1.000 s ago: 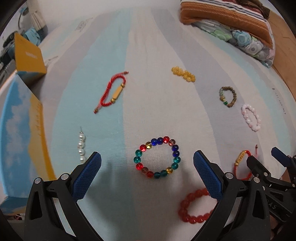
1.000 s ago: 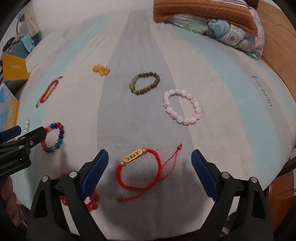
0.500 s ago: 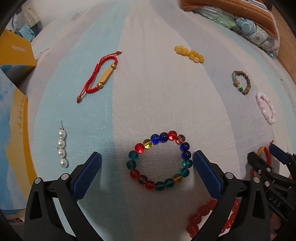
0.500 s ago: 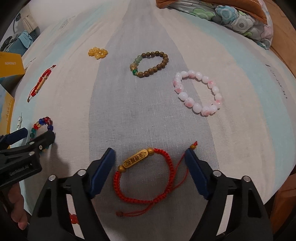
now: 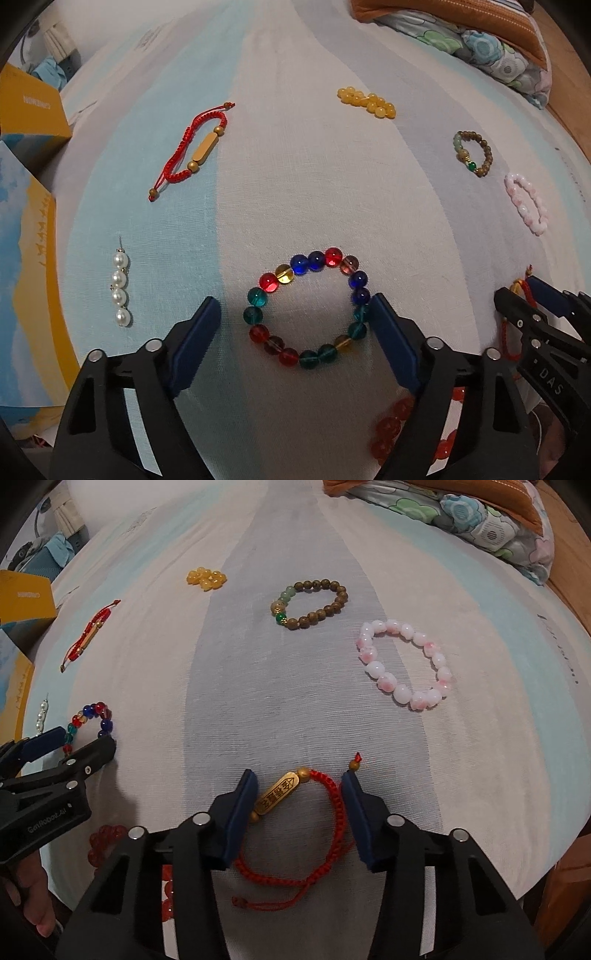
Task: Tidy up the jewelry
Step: 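Lower the left tool onto the multicolour bead bracelet while the right tool lowers onto the red cord bracelet, then close the left tool on the multicolour bracelet while the right tool grips the red cord bracelet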
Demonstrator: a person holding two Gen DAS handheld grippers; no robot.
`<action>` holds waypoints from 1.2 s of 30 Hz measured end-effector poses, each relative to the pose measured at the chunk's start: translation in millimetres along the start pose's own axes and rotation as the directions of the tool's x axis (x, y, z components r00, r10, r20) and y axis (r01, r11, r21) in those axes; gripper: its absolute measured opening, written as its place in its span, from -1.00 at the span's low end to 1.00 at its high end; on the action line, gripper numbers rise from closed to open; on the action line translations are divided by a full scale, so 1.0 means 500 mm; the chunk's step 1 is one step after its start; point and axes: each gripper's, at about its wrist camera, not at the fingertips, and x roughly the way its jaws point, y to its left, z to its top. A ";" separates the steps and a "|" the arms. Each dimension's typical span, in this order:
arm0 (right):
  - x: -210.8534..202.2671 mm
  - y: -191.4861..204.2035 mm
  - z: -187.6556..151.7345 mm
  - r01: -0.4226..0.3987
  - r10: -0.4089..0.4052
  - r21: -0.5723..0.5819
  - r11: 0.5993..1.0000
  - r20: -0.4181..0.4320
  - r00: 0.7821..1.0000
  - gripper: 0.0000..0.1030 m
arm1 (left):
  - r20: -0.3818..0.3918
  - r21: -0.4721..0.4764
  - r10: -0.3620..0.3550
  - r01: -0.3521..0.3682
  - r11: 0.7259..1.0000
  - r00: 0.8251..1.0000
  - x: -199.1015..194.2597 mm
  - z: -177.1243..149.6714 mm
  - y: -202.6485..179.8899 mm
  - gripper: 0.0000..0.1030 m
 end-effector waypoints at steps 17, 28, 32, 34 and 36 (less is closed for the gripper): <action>-0.011 0.019 -0.015 -0.026 0.026 0.006 1.000 0.020 0.999 -0.76 | 0.020 -0.003 -0.091 0.091 0.996 0.996 -0.044 -0.035 0.035 -0.63; -0.022 0.015 -0.015 -0.032 0.032 0.009 0.999 0.044 0.999 -0.76 | 0.048 -0.003 -0.089 0.089 0.996 0.995 -0.065 -0.035 0.034 -0.75; -0.027 0.011 -0.016 -0.033 0.033 0.008 0.999 0.053 0.998 -0.76 | 0.050 -0.008 -0.087 0.088 0.996 0.995 -0.066 -0.032 0.037 -0.81; -0.029 0.011 -0.017 -0.032 0.032 0.007 0.999 0.054 0.998 -0.76 | 0.046 -0.009 -0.078 0.078 0.997 0.996 -0.061 -0.030 0.038 -0.81; -0.028 0.011 -0.017 -0.032 0.031 0.006 0.999 0.053 0.998 -0.76 | 0.046 -0.012 -0.078 0.078 0.997 0.996 -0.062 -0.029 0.038 -0.78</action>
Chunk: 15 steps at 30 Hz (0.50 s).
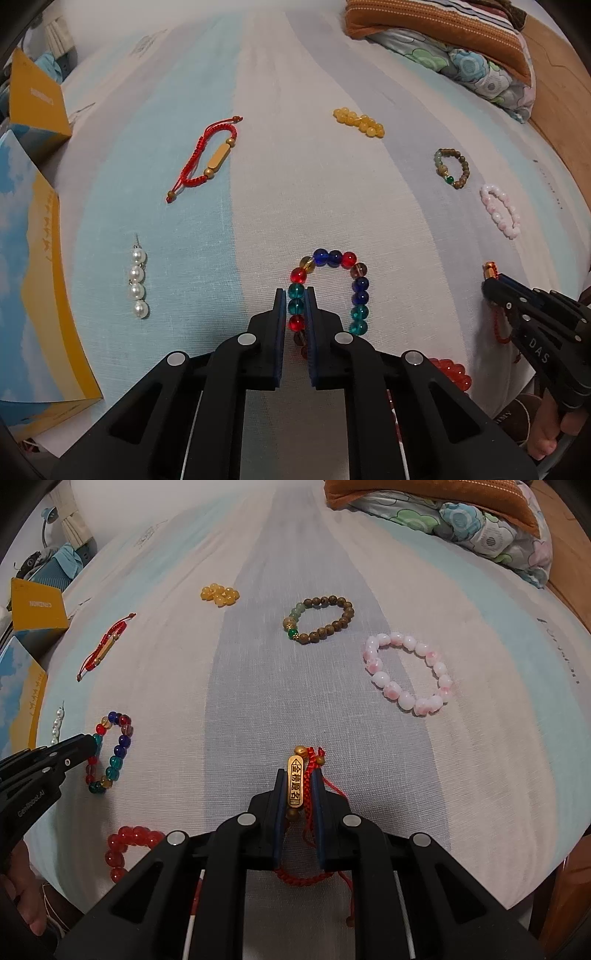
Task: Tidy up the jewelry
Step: 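Close the left tool on the multicolour bracelet while the right tool grips the red cord bracelet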
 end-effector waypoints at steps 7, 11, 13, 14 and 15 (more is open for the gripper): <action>0.000 0.002 0.000 0.006 -0.006 -0.001 1.000 -0.003 1.000 -0.76 | -0.005 -0.030 0.038 -0.038 0.999 0.999 0.025 0.004 0.007 -0.02; 0.000 0.000 0.001 0.003 -0.003 0.001 1.000 -0.002 1.000 -0.76 | 0.000 -0.007 0.058 -0.058 0.998 0.998 0.031 0.000 -0.002 -0.03; 0.000 0.001 0.001 0.004 -0.004 -0.001 1.000 -0.001 1.000 -0.76 | 0.012 0.006 0.068 -0.068 0.998 0.998 0.028 -0.002 -0.006 -0.38; 0.000 0.002 0.001 0.003 -0.003 0.000 1.000 0.000 1.000 -0.76 | 0.015 0.006 0.062 -0.062 0.998 0.998 0.025 -0.001 -0.005 -0.55; 0.000 0.002 0.001 0.002 -0.002 0.000 1.000 0.001 1.000 -0.76 | 0.017 0.003 0.053 -0.053 0.999 0.998 0.023 -0.002 -0.003 -0.73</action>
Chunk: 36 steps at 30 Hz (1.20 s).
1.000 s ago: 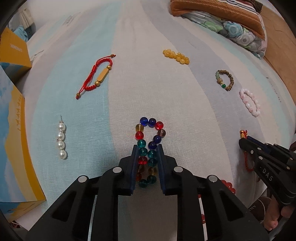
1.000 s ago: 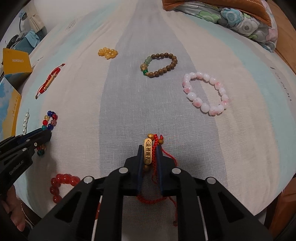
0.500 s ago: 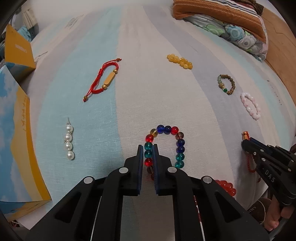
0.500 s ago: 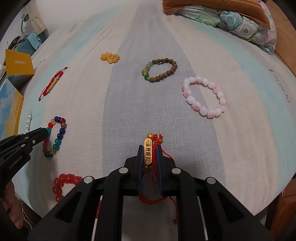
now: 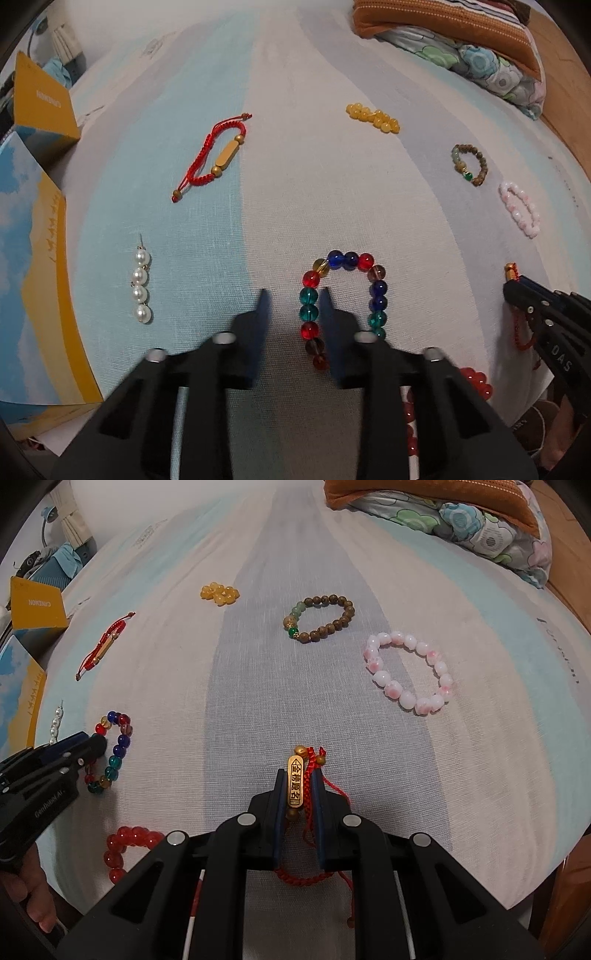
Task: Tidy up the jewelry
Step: 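Close the left tool on the multicolour bracelet while the right tool grips the red cord bracelet, then carry both bracelets in the left and right tools over the white box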
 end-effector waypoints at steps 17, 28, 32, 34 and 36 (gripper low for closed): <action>-0.020 -0.004 0.008 -0.004 0.004 0.015 1.000 0.037 0.999 -0.76 | 0.062 0.002 -0.066 0.066 0.998 0.996 -0.058 -0.001 -0.002 -0.82; -0.047 -0.007 0.008 -0.010 0.008 0.026 1.000 0.076 0.997 -0.76 | 0.115 0.000 -0.106 0.107 0.994 0.988 -0.112 -0.002 -0.004 -0.82; -0.063 -0.008 0.010 -0.011 0.007 0.033 0.999 0.101 0.995 -0.76 | 0.139 0.003 -0.117 0.118 0.993 0.983 -0.136 0.000 -0.007 -0.82; -0.070 -0.007 0.011 -0.010 0.006 0.036 0.999 0.113 0.994 -0.76 | 0.148 0.004 -0.114 0.115 0.993 0.982 -0.145 0.001 -0.007 -0.82; -0.078 -0.003 0.014 -0.004 0.000 0.034 0.999 0.125 0.992 -0.76 | 0.157 0.004 -0.115 0.116 0.993 0.981 -0.154 0.005 -0.006 -0.82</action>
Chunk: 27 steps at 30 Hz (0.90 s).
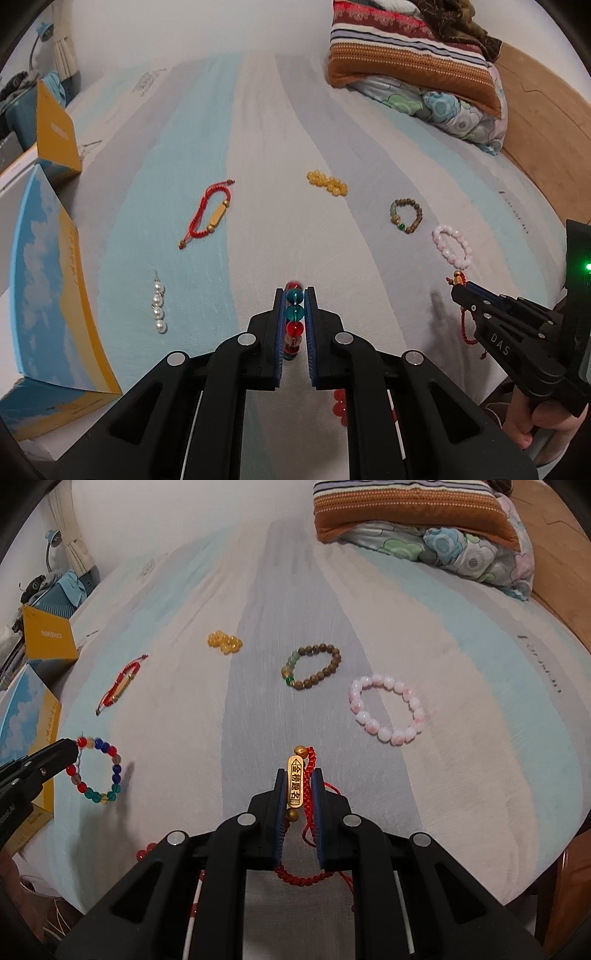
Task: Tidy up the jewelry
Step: 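Carry both bracelets in the left and right tools over the white box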
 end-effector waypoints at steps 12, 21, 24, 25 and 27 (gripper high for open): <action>-0.067 0.060 0.037 -0.015 0.016 -0.024 1.000 0.038 0.999 -0.76 | 0.046 -0.007 -0.014 0.014 1.000 0.999 -0.097 0.050 0.012 -0.82; -0.119 0.154 0.082 -0.042 0.047 -0.085 0.996 0.066 0.997 -0.76 | 0.089 -0.056 0.021 -0.016 0.998 0.996 -0.183 0.073 0.078 -0.82; -0.138 0.201 0.096 -0.055 0.065 -0.116 0.992 0.080 0.995 -0.76 | 0.105 -0.078 0.043 -0.035 0.996 0.993 -0.215 0.077 0.113 -0.82; -0.144 0.217 0.099 -0.060 0.071 -0.127 0.990 0.085 0.994 -0.76 | 0.113 -0.085 0.053 -0.043 0.995 0.992 -0.228 0.077 0.126 -0.82; -0.157 0.257 0.104 -0.071 0.086 -0.156 0.985 0.095 0.992 -0.76 | 0.129 -0.099 0.068 -0.056 0.994 0.989 -0.252 0.077 0.149 -0.82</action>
